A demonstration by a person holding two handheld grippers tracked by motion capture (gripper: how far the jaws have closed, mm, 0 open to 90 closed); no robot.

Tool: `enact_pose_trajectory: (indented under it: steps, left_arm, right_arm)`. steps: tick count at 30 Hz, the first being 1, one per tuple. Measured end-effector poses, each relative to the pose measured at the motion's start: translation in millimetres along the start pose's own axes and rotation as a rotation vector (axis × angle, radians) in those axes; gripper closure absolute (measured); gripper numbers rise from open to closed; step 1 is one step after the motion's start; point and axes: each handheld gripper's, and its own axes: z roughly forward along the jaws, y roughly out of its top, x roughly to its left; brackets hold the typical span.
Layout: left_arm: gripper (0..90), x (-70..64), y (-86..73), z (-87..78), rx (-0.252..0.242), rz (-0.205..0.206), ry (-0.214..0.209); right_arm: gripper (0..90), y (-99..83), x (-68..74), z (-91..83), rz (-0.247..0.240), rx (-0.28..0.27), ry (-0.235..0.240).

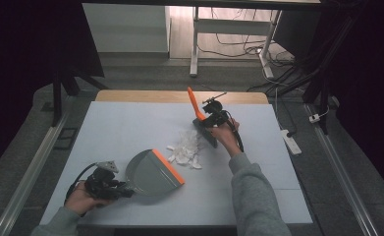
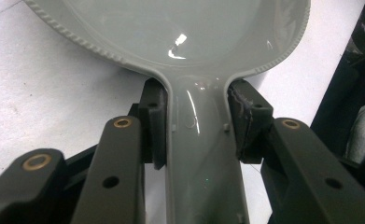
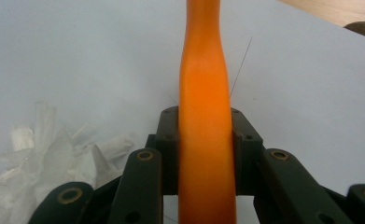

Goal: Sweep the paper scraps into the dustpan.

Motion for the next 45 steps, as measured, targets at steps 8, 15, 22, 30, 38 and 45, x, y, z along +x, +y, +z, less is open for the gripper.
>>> enact_pose_trajectory:
  steps: [8,15,22,30,38,45]
  left_arm:
    - [61.1,-0.3,0.7,1.1,0.001,-0.003,0.001]
    - [61.1,-0.2,1.5,2.0,0.004,-0.004,0.001]
    - [61.1,-0.6,2.2,3.1,0.004,-0.006,0.000]
    - [61.1,-1.0,3.1,4.1,0.009,-0.004,-0.002]
    - [61.1,-1.5,3.2,4.4,0.008,-0.006,-0.001]
    - [61.1,-1.9,3.5,4.9,0.011,-0.006,0.000]
  right_arm:
    - [70.5,0.3,14.8,1.5,-0.064,0.026,0.017]
    - [70.4,-4.3,32.0,-0.6,-0.131,0.035,0.032]
    - [70.4,-11.2,49.6,-3.5,-0.167,0.024,0.088]
    - [70.4,-18.6,80.4,-5.6,-0.203,0.021,0.151]
    - [70.4,-20.8,113.7,-4.9,-0.255,0.020,0.201]
    - [70.4,-24.1,134.2,-6.2,-0.289,0.016,0.243]
